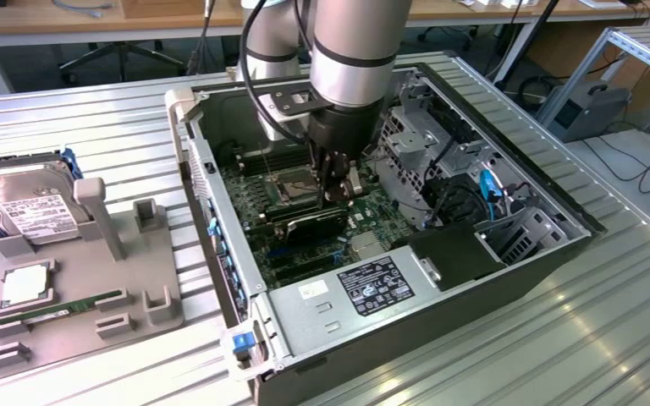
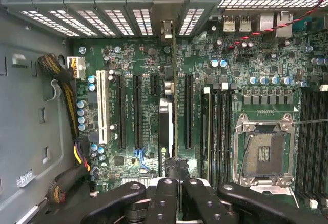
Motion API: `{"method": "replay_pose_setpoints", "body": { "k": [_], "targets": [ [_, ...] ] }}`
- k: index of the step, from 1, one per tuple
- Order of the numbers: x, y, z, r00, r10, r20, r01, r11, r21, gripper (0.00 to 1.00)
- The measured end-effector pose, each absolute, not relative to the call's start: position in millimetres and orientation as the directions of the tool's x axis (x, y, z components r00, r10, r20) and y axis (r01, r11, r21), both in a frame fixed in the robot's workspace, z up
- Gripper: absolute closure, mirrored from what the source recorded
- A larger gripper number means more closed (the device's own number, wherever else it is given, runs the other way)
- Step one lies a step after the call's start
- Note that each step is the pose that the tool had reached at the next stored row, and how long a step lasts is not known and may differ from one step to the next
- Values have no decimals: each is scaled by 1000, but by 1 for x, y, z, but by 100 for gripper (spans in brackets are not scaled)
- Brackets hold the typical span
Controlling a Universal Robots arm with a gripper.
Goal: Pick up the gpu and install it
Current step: 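Insert the gpu into the slot, then press down on the gpu until it lock into place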
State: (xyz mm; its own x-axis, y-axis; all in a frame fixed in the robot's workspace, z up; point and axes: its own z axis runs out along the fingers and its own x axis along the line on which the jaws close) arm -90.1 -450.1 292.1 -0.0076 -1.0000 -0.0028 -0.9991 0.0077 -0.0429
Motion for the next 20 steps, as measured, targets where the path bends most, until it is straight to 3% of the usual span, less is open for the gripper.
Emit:
{"method": "replay_pose_setpoints", "body": {
  "k": [9,12,20],
  "targets": [
    [-90,-450,292,-8,-1000,-3,-999,8,-42,89],
    [-90,-450,291,-8,-1000,-3,-1000,8,-7,89],
    [-98,-450,288,-8,-1000,-3,-1000,8,-5,89]
  ]
}}
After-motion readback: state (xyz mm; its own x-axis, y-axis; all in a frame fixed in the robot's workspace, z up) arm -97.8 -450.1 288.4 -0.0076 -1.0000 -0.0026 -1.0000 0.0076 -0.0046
